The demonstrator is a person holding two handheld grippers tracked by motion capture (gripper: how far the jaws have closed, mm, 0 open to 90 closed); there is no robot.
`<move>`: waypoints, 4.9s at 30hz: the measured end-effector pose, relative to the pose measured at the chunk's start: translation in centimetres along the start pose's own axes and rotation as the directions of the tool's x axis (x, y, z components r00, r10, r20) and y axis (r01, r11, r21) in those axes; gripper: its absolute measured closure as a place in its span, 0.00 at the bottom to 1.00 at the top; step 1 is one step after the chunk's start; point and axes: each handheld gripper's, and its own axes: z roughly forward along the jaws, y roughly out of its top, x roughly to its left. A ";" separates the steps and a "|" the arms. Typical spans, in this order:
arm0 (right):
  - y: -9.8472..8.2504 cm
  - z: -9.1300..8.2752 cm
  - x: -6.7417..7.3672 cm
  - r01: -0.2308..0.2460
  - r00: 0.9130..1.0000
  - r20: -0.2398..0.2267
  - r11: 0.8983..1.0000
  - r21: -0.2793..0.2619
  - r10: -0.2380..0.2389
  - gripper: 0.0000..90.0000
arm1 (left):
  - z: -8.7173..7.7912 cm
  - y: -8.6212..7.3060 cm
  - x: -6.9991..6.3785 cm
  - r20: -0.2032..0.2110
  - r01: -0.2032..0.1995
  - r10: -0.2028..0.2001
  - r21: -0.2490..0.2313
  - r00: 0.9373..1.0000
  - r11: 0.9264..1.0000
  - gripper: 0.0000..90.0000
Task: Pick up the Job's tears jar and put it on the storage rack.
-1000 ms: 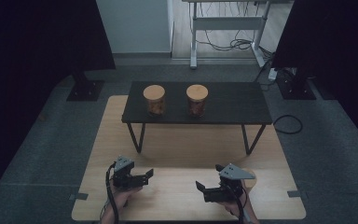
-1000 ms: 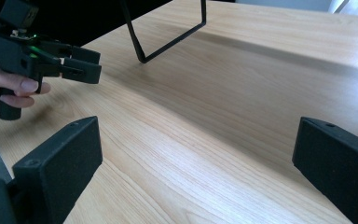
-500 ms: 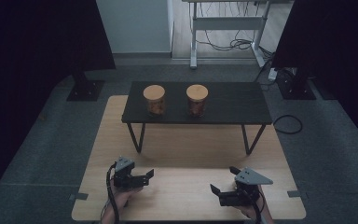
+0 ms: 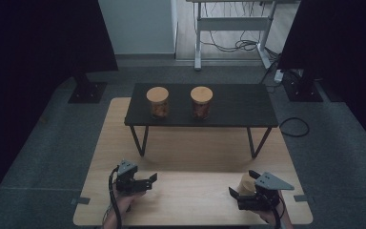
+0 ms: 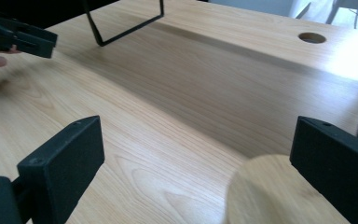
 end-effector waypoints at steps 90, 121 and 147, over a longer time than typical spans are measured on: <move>-3.3 3.9 -1.3 -0.076 0.986 0.161 0.981 0.177 0.048 0.27 | 0.1 0.0 -0.2 -0.001 -0.004 0.004 0.006 1.000 1.000 0.05; -3.1 3.0 -0.5 -0.056 0.987 0.154 0.989 0.139 0.034 0.27 | 0.1 0.0 0.0 0.000 -0.002 0.002 0.005 1.000 1.000 0.05; -3.3 2.3 0.2 -0.027 0.989 0.149 0.996 0.089 0.014 0.27 | 0.3 0.0 0.0 0.003 -0.004 0.004 0.011 1.000 1.000 0.05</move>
